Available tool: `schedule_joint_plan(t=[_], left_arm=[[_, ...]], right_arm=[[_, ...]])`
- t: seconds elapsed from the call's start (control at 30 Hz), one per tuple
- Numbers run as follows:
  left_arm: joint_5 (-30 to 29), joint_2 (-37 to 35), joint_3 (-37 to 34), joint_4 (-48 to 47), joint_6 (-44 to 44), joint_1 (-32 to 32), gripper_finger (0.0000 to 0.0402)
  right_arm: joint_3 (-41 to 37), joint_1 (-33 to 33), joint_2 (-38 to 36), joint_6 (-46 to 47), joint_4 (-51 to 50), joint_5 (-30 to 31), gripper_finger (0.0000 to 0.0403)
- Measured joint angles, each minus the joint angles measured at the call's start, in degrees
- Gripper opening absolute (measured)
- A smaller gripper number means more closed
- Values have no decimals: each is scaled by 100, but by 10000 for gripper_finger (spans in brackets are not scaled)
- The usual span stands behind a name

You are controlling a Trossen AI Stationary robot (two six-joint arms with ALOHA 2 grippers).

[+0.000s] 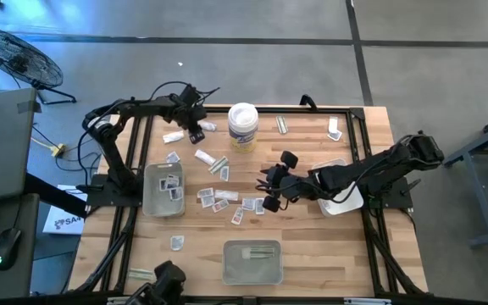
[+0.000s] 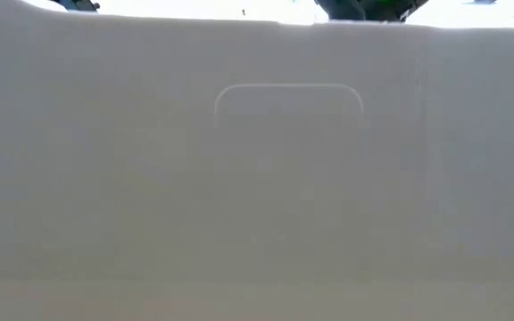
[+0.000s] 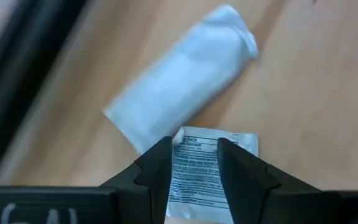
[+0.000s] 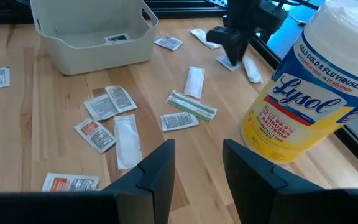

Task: Pick & Place First Aid Supplies
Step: Put the blue alcohol pad into the top gray bin

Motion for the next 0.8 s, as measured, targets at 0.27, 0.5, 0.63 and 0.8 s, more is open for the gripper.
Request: schedule_joint_plan(t=[0.27,0.5,0.63,0.8], left_arm=[[-140,-164,-5,-753,-33,0,127],[59,-467,-6,-721,168,0,127],[45,-467,-29,-668,538,2,127],[68,-467,-196,-347,878,4,127]], right_arm=[[0,-67,0,-83,-73,10,129],[0,-197,0,-76,-82,7,129],[0,-193,0,-77,-82,3,129],[0,-185,0,-60,-99,1,129]])
